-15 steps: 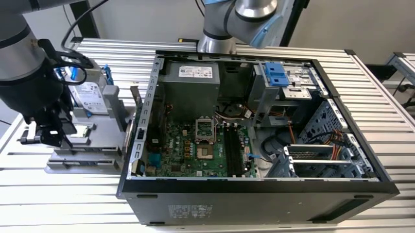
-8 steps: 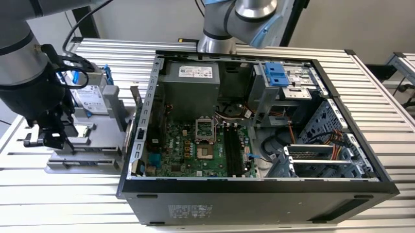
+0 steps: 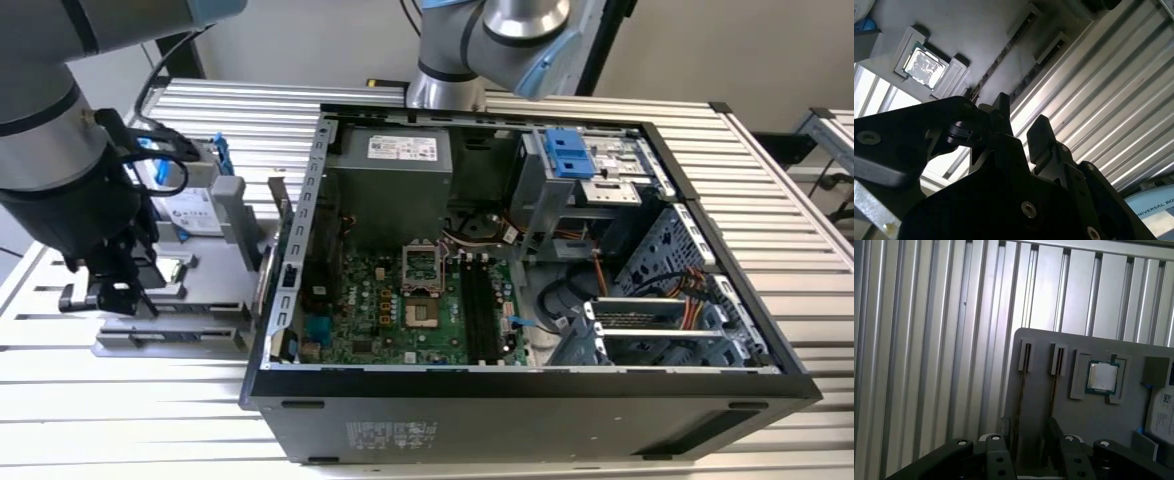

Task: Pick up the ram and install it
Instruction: 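Pick up the ram and move it above insertion slot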

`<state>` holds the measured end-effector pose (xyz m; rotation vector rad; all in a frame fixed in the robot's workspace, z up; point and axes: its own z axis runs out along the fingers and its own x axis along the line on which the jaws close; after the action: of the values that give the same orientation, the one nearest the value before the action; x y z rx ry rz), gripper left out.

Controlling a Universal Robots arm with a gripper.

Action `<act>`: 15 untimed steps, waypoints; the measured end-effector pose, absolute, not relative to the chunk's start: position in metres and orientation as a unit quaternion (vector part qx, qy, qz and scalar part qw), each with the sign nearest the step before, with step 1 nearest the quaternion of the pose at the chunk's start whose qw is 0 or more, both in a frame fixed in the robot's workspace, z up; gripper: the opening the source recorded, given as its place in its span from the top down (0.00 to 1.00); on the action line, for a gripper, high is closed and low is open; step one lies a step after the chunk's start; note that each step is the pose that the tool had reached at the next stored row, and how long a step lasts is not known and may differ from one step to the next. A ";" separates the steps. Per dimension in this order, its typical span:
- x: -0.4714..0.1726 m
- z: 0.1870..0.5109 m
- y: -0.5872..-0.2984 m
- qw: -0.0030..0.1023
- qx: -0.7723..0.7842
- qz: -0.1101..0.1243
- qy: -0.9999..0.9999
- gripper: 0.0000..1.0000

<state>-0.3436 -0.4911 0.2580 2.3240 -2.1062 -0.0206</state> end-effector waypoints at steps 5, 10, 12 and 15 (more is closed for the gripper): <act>-0.344 0.251 -0.491 0.003 0.734 -0.006 -0.679 0.00; -0.345 0.245 -0.491 0.007 0.734 -0.004 -0.679 0.00; -0.345 0.243 -0.491 0.008 0.734 -0.003 -0.679 0.00; -0.346 0.240 -0.491 0.010 0.734 -0.001 -0.679 0.00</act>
<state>-0.3458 -0.4911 0.2397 2.2901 -2.1210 -0.0041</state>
